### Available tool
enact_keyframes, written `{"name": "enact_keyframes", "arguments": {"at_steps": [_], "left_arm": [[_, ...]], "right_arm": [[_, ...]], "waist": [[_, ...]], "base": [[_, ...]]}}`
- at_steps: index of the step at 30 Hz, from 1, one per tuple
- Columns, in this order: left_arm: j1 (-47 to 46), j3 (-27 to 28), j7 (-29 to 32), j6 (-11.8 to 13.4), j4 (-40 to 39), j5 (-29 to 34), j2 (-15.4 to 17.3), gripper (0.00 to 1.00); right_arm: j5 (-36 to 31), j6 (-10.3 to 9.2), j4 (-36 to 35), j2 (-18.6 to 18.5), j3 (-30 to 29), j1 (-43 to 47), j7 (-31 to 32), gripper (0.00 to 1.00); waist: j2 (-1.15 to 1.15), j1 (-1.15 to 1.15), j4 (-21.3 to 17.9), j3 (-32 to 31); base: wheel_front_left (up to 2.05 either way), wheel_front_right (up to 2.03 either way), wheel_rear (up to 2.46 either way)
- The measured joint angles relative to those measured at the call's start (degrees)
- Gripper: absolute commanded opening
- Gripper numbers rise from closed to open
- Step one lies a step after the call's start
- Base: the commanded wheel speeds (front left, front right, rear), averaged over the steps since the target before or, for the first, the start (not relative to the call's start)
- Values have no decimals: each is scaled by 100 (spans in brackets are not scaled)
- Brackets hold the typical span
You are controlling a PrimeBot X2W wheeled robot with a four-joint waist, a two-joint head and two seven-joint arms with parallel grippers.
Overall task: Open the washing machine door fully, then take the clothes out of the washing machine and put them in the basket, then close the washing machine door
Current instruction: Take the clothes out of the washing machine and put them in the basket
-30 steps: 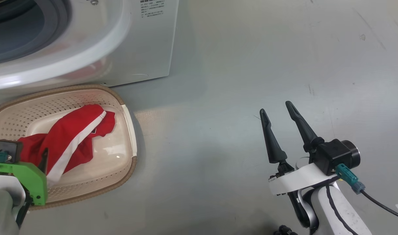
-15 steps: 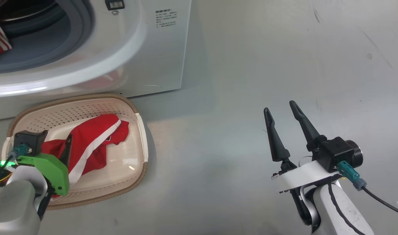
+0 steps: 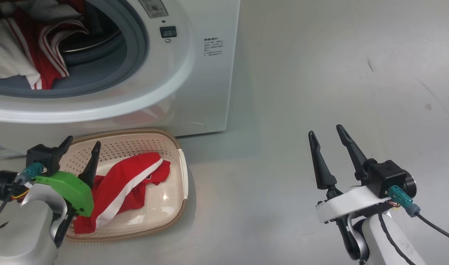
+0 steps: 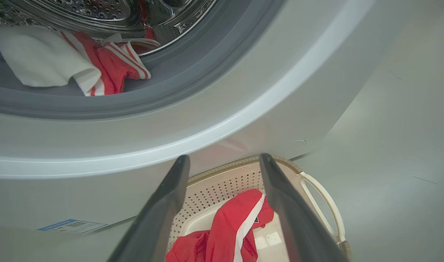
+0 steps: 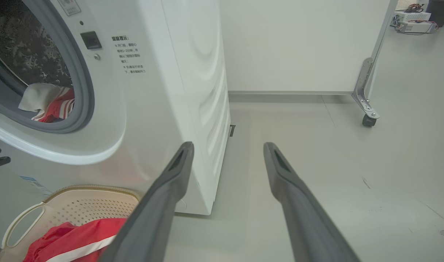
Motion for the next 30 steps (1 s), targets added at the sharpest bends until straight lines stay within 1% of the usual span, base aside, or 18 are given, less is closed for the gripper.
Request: {"name": "enact_keyframes", "arguments": {"at_steps": [2, 7, 10, 22, 30], "left_arm": [[42, 41, 0, 0, -97, 0, 0, 100], [464, 176, 0, 0, -483, 1, 0, 100], [662, 269, 0, 0, -714, 9, 2, 100], [1352, 955, 0, 5, -1664, 138, 23, 100], [2005, 1449, 0, 229, -2156, 160, -185, 100]], "right_arm": [[1, 5, 18, -10, -26, 38, 0, 100], [53, 100, 119, -58, -71, 266, 0, 100], [59, 112, 140, -64, -103, 379, 0, 100], [121, 200, 142, -67, -192, 678, 0, 100], [218, 201, 109, -64, -366, 911, 0, 100]], "waist": [[0, 0, 34, -72], [0, 0, 208, -423], [0, 0, 311, -623], [0, 0, 636, -1212], [0, 0, 667, -1492]], "base": [[0, 0, 0], [0, 0, 0], [0, 0, 0], [0, 0, 0], [0, 0, 0]]}}
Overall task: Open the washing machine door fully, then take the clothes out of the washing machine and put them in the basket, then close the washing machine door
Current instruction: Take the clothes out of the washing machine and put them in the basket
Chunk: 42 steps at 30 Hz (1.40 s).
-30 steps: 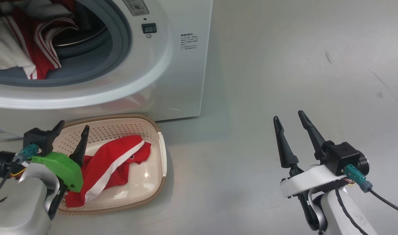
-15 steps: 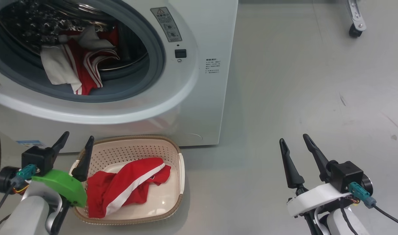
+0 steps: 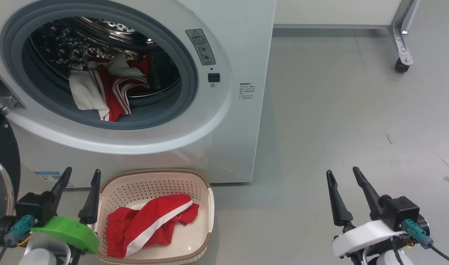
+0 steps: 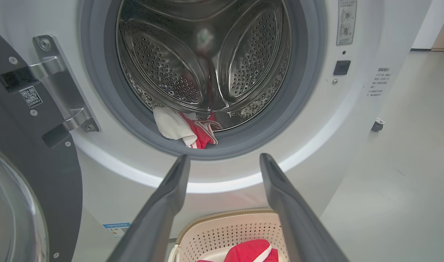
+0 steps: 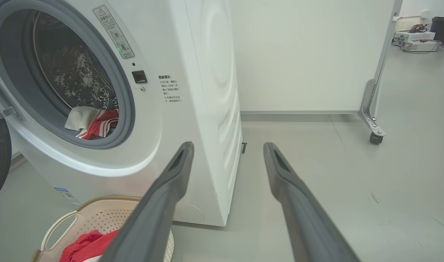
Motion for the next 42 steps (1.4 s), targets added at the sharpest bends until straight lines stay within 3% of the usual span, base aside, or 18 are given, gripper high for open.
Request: {"name": "enact_keyframes", "arguments": {"at_steps": [8, 42], "left_arm": [[482, 274, 0, 125, -521, 287, -134, 100], [1220, 764, 0, 47, -1252, 889, -536, 100]], "right_arm": [[33, 52, -63, 2, -91, 191, 0, 100], [32, 176, -133, 30, -66, 288, 0, 100]], "waist": [[0, 0, -2, -206], [0, 0, -35, -245]], "base": [[0, 0, 0], [0, 0, 0]]}}
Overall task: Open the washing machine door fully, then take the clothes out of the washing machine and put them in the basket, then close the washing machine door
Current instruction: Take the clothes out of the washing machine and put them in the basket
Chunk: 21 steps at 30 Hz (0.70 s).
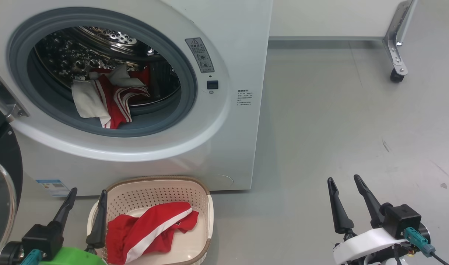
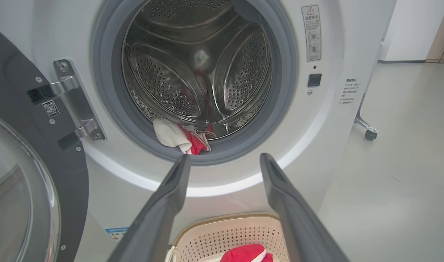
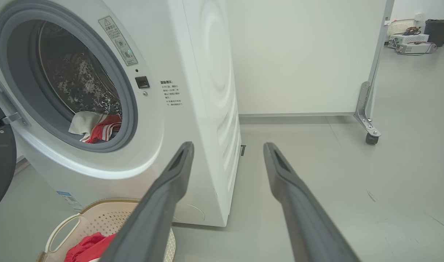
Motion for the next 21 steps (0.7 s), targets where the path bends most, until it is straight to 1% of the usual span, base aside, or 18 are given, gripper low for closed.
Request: {"name": "enact_keyframes", "arguments": {"at_steps": [7, 18, 21], "left_arm": [[83, 57, 0, -60, -35, 142, -66, 100], [100, 140, 0, -82, -85, 191, -156, 100], [119, 149, 0, -124, -89, 224, -176, 100]], "right_arm": [[0, 20, 5, 3, 0, 2, 0, 100], [-8, 24, 8, 4, -10, 26, 0, 100], [-9, 25, 8, 5, -11, 29, 0, 100]], "waist": [[0, 0, -11, -41], [0, 0, -38, -45], [0, 0, -42, -45]], "base": [[0, 0, 0], [0, 0, 0], [0, 0, 0]]}}
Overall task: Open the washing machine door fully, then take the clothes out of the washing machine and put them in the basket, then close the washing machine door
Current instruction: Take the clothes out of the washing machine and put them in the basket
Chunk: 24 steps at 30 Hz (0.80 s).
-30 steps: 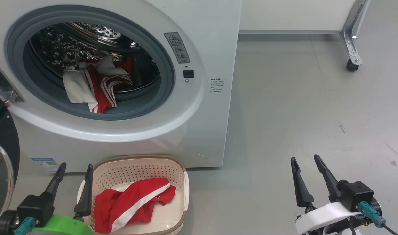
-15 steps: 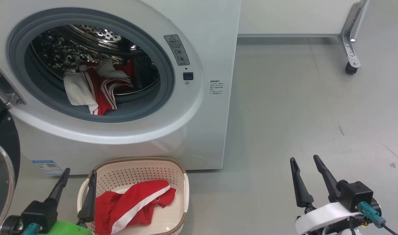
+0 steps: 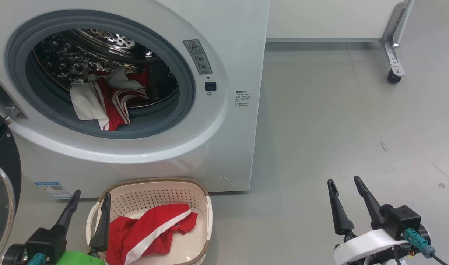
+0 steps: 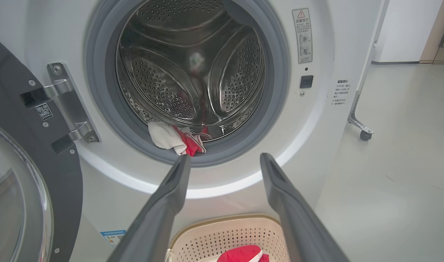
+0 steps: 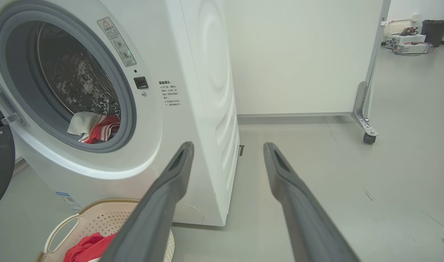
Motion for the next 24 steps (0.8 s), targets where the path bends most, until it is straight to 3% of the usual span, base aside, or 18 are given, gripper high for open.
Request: {"name": "enact_keyframes", "arguments": {"at_steps": [12, 24], "left_arm": [[68, 75, 0, -51, -35, 69, -8, 100], [-7, 88, 0, -59, 3, 94, 135, 100]], "right_arm": [[-18, 45, -1, 4, 45, 3, 0, 100], [-66, 49, -112, 36, 213, -38, 0, 100]], "waist": [[0, 0, -19, 62], [0, 0, -117, 537]], "base": [[0, 0, 0], [0, 0, 0]]}}
